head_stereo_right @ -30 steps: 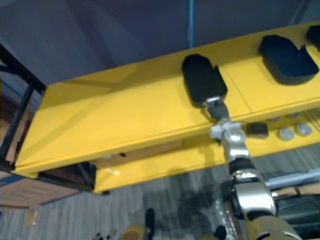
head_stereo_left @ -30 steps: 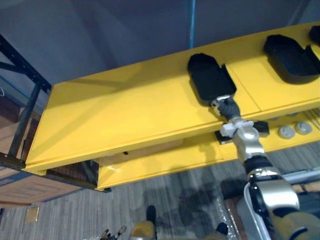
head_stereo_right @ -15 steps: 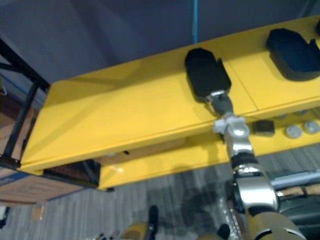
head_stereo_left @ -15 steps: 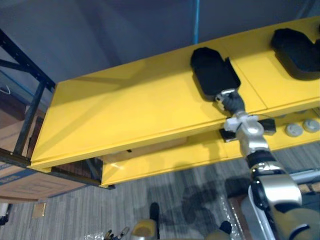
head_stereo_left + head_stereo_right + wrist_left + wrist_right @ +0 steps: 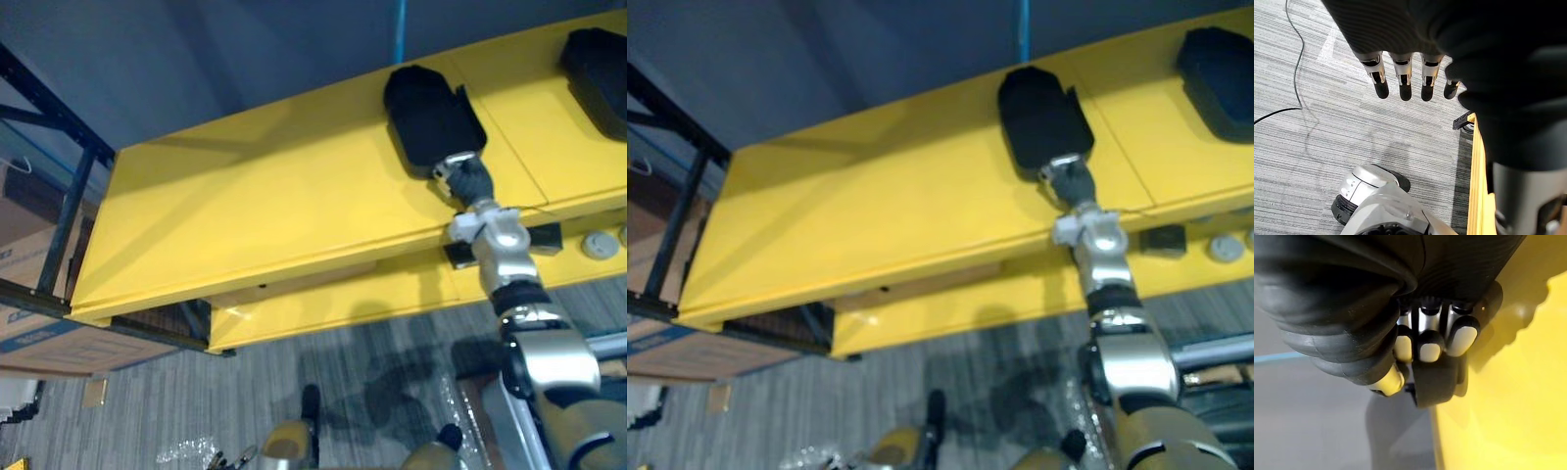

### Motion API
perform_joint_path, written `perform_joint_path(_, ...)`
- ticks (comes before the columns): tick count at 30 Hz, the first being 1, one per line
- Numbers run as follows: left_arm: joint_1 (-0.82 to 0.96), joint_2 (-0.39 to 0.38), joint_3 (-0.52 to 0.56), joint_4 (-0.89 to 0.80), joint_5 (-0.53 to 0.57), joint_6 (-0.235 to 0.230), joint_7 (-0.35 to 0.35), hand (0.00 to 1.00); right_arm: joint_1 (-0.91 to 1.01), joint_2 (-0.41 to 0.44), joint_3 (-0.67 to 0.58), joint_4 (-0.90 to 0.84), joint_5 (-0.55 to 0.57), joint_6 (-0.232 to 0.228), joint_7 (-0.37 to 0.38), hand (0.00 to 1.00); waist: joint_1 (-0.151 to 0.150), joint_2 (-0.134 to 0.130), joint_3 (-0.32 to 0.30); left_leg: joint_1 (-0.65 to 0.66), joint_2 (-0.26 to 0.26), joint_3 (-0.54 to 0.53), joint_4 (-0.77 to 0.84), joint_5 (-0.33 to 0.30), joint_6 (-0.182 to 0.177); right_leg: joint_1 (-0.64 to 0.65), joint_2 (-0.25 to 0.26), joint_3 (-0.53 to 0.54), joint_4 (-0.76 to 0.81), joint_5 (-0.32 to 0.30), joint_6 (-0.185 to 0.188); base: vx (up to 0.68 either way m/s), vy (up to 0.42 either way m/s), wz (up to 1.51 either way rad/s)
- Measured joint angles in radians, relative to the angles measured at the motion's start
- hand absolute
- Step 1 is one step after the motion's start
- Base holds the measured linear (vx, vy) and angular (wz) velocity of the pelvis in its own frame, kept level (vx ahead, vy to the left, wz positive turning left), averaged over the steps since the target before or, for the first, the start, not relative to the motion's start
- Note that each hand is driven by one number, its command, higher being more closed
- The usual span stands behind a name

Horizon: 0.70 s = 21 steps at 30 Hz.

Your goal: Walk over and take plastic housings, then place them on the shelf

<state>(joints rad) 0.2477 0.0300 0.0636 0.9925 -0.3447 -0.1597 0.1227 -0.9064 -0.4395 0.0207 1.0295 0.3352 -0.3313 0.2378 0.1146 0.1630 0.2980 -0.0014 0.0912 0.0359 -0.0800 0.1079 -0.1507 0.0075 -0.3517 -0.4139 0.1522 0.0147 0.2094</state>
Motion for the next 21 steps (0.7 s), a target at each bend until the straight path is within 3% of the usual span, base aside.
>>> perform_joint_path(6, 0.000, 0.000, 0.000, 0.003, 0.000, -0.013, -0.001, 0.00, -0.010, -0.012, 0.001, 0.007, -0.015, -0.010, -0.001, 1.00, 0.009, 0.000, 0.010, -0.002, 0.000, 0.000, 0.000, 0.000, 0.000, -0.008, -0.004, 0.002, 0.017, -0.013, -0.003, 0.00, 0.000, 0.00)
perform_joint_path(12, -0.005, 0.001, 0.000, 0.001, 0.000, -0.013, -0.009, 0.00, -0.005, -0.012, 0.004, -0.012, -0.015, -0.017, -0.008, 1.00, 0.007, -0.018, 0.021, -0.001, 0.003, 0.005, 0.000, -0.001, 0.000, -0.005, 0.001, 0.004, 0.007, -0.012, -0.002, 0.00, 0.000, 0.00)
perform_joint_path(17, -0.017, 0.013, 0.015, -0.012, -0.003, -0.012, -0.010, 0.00, 0.194, 0.036, 0.011, -0.326, 0.014, -0.009, -0.020, 1.00, 0.002, -0.062, 0.028, 0.005, 0.035, 0.031, -0.001, -0.007, -0.010, 0.025, 0.048, 0.007, -0.076, 0.034, -0.007, 0.03, -0.027, -0.11)
perform_joint_path(19, -0.018, 0.024, 0.036, -0.021, -0.005, -0.011, -0.010, 0.00, 0.297, 0.072, 0.012, -0.465, 0.013, 0.008, -0.027, 1.00, -0.010, -0.090, 0.015, 0.006, 0.047, 0.056, -0.001, -0.010, -0.013, 0.030, 0.065, 0.012, -0.105, 0.046, -0.012, 0.06, -0.042, -0.23)
perform_joint_path(21, -0.023, 0.046, 0.048, -0.030, -0.009, -0.011, -0.009, 0.00, 0.445, 0.126, 0.013, -0.659, 0.000, 0.053, -0.071, 1.00, -0.026, -0.135, -0.011, 0.022, 0.066, 0.106, -0.002, -0.015, -0.021, 0.031, 0.090, 0.043, -0.140, 0.061, -0.022, 0.05, -0.046, -0.43)
